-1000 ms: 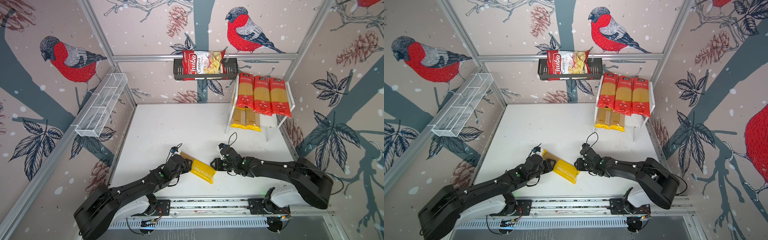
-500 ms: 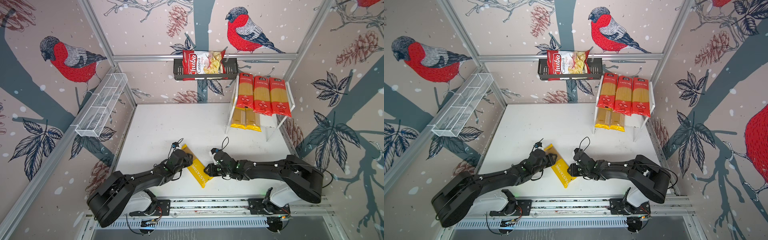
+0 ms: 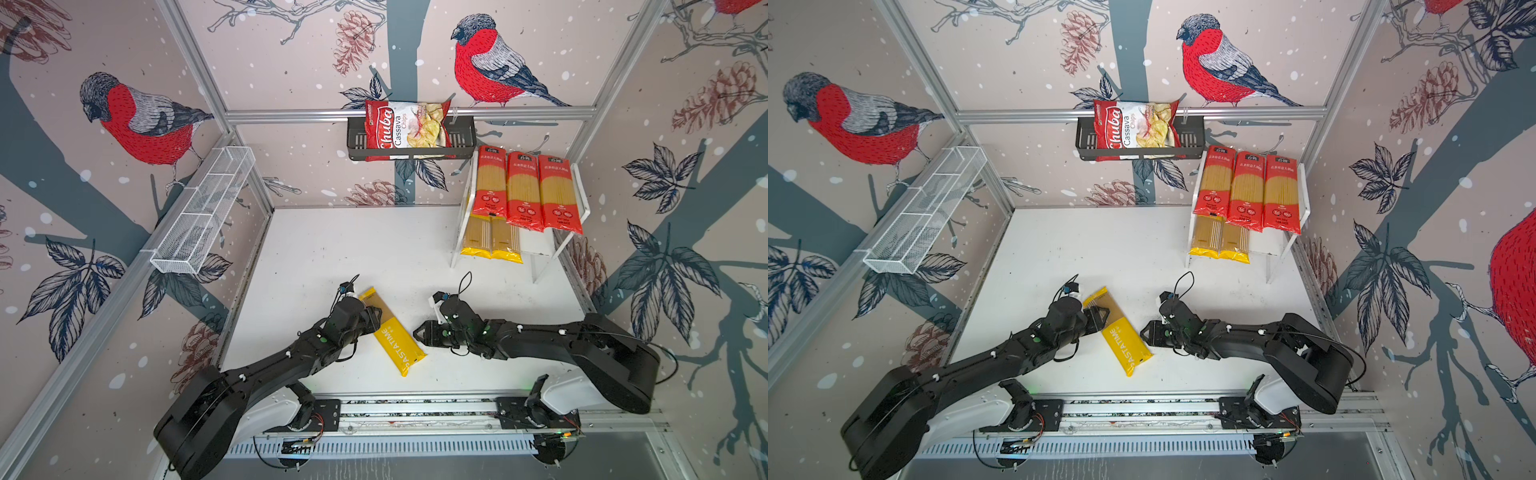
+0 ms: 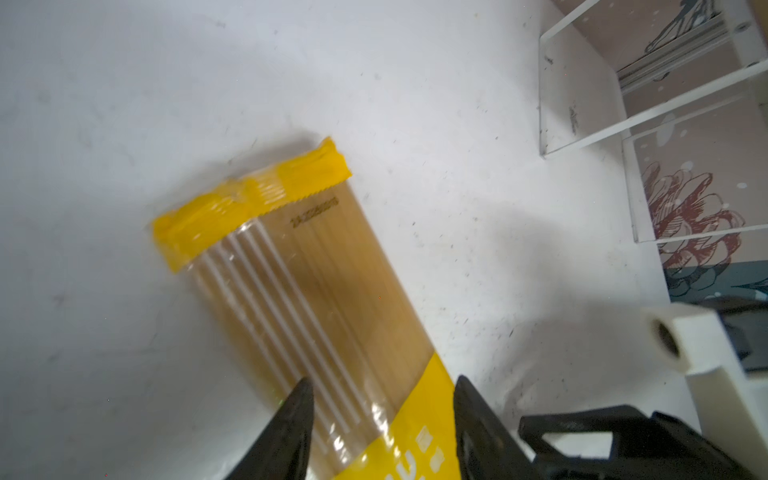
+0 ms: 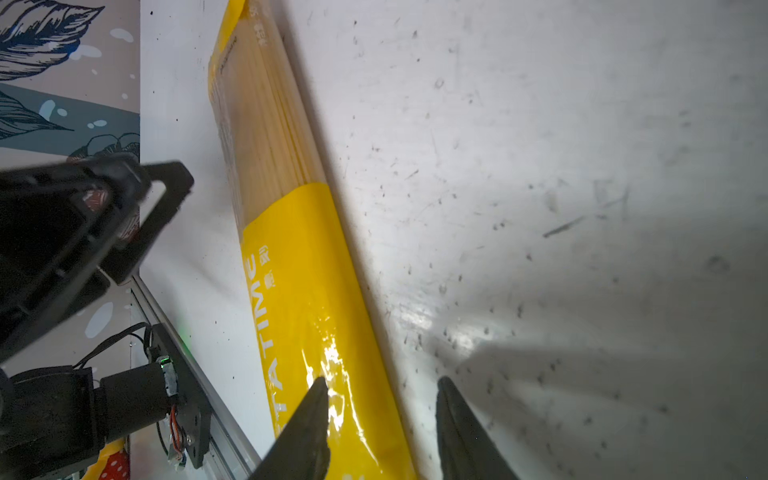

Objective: Place and organize the pasta boxes and bags onto the shelf
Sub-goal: 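Grasp the bag's clear end with the left gripper beside the right gripper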

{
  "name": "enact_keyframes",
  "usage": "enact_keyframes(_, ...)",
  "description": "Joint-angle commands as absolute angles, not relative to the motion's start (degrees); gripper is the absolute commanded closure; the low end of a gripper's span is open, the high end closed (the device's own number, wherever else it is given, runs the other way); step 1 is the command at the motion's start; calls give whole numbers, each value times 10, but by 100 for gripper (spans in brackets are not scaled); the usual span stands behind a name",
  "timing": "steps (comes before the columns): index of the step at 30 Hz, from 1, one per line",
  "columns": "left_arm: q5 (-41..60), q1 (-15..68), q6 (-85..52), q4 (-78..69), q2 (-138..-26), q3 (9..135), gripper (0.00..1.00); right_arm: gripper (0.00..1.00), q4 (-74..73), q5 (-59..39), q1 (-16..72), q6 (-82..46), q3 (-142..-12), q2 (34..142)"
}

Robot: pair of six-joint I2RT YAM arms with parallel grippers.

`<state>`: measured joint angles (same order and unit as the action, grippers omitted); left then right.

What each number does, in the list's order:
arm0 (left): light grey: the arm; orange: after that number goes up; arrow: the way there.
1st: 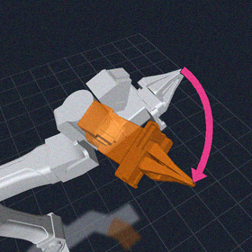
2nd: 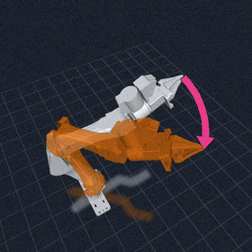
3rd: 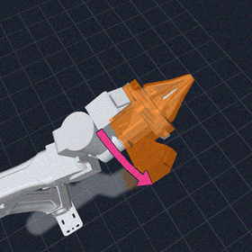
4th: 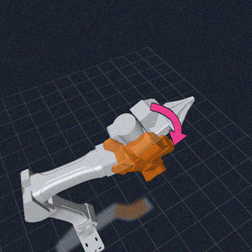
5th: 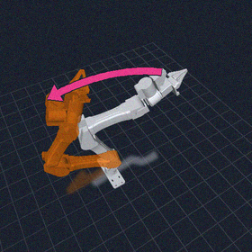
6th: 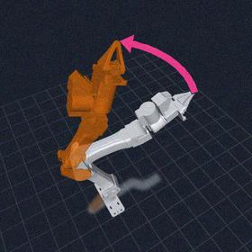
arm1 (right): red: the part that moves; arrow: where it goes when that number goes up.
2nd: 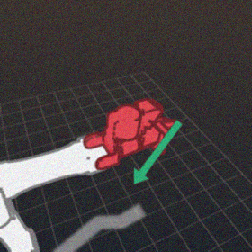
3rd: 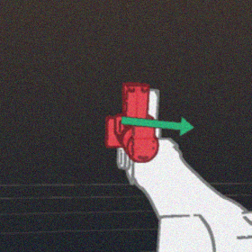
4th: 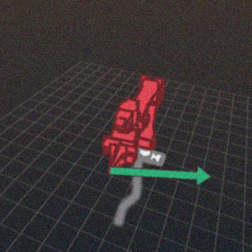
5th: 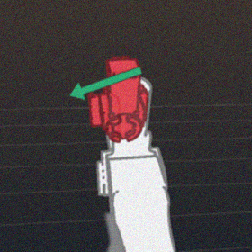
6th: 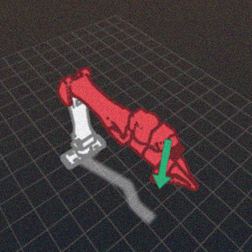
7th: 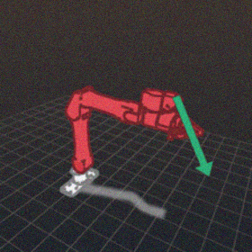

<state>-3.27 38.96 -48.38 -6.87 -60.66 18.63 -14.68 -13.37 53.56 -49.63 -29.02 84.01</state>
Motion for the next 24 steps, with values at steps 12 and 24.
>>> enact_keyframes(12, -30, 445, -560, -126, -647, 158, 44, 58, -196, -157, 605, -523, -340, 912)
enact_keyframes(24, -18, 408, -518, -99, -662, 206, 45, 53, -192, -155, 561, -528, -302, 868)
